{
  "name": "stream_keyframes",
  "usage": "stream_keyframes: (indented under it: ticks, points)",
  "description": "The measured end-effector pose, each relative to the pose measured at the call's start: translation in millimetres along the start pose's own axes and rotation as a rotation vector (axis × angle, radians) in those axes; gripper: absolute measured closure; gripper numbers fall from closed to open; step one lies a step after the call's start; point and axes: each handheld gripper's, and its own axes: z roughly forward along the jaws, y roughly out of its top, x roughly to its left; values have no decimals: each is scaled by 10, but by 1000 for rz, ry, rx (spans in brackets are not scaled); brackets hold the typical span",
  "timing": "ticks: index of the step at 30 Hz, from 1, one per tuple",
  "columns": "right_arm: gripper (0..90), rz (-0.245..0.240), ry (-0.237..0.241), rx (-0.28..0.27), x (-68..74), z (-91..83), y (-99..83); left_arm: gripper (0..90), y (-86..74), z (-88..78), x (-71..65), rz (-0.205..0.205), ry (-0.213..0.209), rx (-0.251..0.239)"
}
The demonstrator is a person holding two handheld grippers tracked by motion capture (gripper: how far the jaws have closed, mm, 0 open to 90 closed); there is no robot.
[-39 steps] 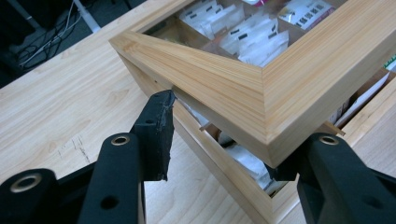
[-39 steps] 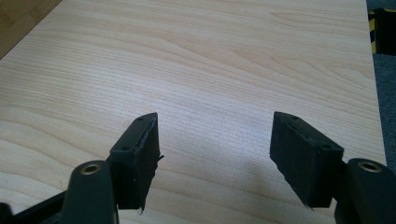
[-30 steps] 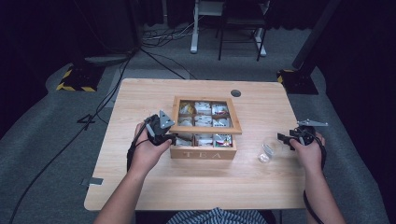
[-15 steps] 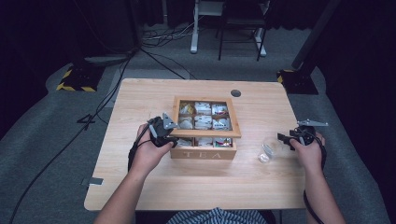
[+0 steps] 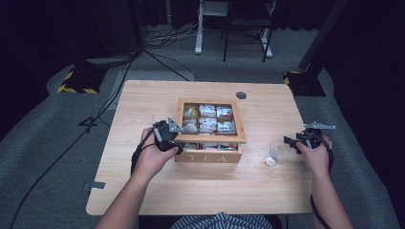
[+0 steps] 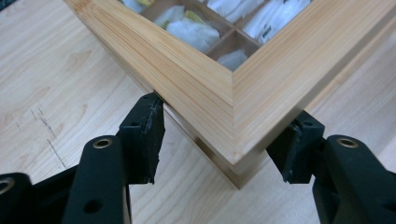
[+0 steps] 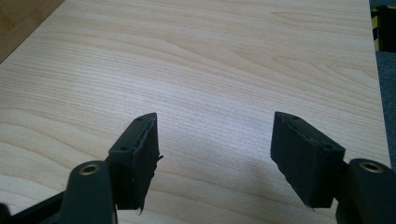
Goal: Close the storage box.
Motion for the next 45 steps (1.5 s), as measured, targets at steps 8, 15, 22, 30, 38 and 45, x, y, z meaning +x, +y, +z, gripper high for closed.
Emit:
stream_keyframes:
  ticks: [8, 15, 22, 30, 38, 45]
  points:
    - [331, 6, -1, 1, 12, -1, 3, 421, -4, -15, -12, -5, -10, 24]
    - [331, 2, 3, 0, -2, 3, 2, 420, -13, 1, -28, 3, -24, 67]
    - [330, 1, 3, 0, 2, 10, 4, 420, -26, 19, -41, 14, -31, 106]
    - [330, -2, 3, 2, 10, 18, 5, 420, -53, 72, -35, 16, -63, 146]
    - [330, -1, 6, 7, 6, 32, 1, 406, -72, 94, -44, 8, -79, 172]
    - [329, 11, 12, 10, 16, 49, 17, 398, -97, 91, -44, 7, -74, 152]
